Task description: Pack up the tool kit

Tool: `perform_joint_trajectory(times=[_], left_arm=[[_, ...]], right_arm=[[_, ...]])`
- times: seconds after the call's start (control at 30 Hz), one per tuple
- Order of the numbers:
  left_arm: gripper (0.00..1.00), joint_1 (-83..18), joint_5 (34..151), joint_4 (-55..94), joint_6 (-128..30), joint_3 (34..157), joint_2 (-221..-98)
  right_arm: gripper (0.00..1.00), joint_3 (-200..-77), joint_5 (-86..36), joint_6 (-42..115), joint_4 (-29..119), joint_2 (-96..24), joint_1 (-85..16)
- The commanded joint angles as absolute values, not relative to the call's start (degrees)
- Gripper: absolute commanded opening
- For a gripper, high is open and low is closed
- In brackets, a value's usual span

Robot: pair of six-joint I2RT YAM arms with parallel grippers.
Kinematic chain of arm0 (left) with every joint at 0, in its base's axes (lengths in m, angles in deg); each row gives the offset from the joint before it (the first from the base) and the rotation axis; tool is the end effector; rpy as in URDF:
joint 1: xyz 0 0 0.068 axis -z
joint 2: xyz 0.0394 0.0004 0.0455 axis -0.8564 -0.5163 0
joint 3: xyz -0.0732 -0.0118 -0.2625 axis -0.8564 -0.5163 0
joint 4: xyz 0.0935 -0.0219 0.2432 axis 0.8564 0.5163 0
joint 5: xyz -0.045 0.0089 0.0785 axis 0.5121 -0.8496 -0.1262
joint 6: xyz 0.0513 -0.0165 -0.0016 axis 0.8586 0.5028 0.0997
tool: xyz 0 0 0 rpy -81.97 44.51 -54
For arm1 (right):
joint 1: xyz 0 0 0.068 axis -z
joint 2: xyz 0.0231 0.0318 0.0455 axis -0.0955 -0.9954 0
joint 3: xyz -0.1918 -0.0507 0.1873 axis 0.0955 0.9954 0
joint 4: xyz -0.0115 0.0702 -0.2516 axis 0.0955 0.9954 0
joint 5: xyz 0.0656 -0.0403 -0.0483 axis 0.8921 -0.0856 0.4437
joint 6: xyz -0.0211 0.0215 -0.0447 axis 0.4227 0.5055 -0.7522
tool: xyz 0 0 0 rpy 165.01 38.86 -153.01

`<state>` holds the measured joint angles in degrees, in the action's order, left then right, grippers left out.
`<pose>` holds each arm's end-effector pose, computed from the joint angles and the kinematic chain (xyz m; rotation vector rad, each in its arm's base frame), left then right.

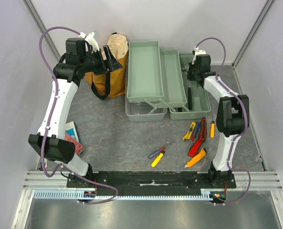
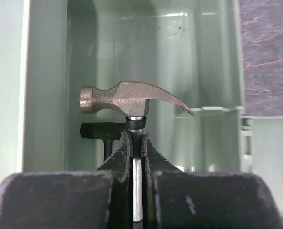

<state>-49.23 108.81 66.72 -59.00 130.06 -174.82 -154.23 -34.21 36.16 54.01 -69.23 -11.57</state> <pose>0.3287 -0.0711 0.4518 0.0533 2.1140 -0.7739 0.4678 0.0492 0.2548 0.0168 2.1424 0.1024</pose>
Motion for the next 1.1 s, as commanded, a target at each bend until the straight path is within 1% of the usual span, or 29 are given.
perform_joint_trajectory(times=[0.0,0.2,0.67,0.87,0.97,1.07], left_arm=[[0.79,-49.5,109.4,64.6,-59.7,130.5,-174.5],[0.79,-49.4,108.8,64.6,-59.8,131.0,-175.0],[0.79,-49.5,107.0,64.6,-59.6,131.7,-175.6],[0.79,-49.5,107.0,64.6,-59.7,133.0,-176.8],[0.79,-49.5,107.2,64.6,-59.9,133.5,-177.0],[0.79,-49.5,107.2,64.6,-59.9,133.6,-177.1]], right_arm=[[0.00,-160.4,-36.9,34.9,47.7,-72.3,-13.7],[0.00,-165.0,-39.0,35.3,48.3,-79.4,-14.1],[0.00,-165.7,-45.9,33.1,48.4,-83.2,-14.2],[0.00,-167.4,-46.6,33.7,49.4,-86.4,-14.2],[0.04,-169.0,-47.9,34.2,50.7,-87.9,-14.2],[0.14,-170.4,-48.0,34.4,51.6,-88.8,-14.2]])
